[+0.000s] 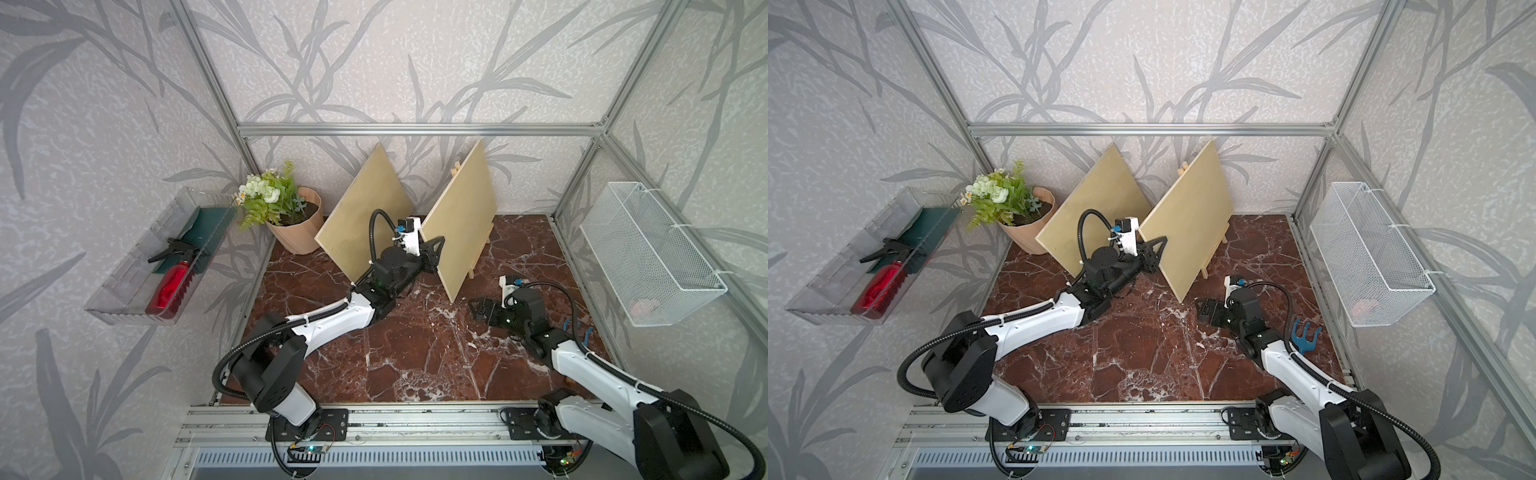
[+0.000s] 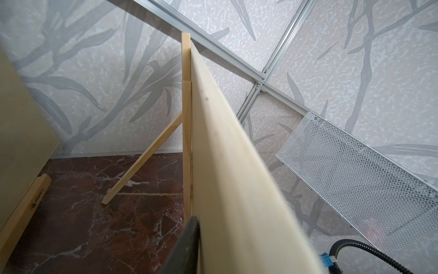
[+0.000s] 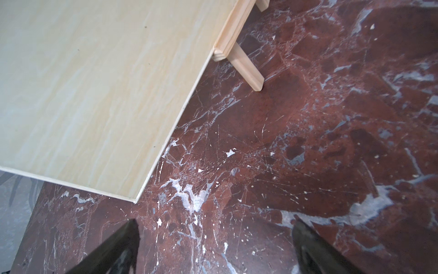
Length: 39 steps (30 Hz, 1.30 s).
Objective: Disassemble the easel
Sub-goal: Pick up the drawing board from the easel.
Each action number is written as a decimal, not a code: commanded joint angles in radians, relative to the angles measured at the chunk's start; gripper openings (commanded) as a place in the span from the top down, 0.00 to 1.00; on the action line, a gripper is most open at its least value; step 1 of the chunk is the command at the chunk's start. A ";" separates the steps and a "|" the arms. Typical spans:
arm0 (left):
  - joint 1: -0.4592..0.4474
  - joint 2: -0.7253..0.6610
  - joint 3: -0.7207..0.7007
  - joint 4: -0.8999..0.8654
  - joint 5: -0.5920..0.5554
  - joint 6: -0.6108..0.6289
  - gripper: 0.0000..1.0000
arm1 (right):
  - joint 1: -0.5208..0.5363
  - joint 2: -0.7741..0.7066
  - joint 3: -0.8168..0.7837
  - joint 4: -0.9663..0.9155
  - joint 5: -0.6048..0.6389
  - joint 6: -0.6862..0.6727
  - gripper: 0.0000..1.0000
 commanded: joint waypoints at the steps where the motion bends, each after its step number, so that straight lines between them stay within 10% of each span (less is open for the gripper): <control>1: -0.001 0.010 0.036 0.048 -0.008 0.002 0.75 | 0.007 0.005 0.033 0.022 -0.004 -0.012 0.01; 16: -0.013 0.005 0.068 0.043 -0.008 0.031 1.00 | 0.015 0.012 0.037 0.021 -0.001 -0.021 0.01; 39: -0.067 -0.134 0.094 0.080 -0.090 0.152 1.00 | 0.022 0.040 0.045 0.022 0.002 -0.031 0.01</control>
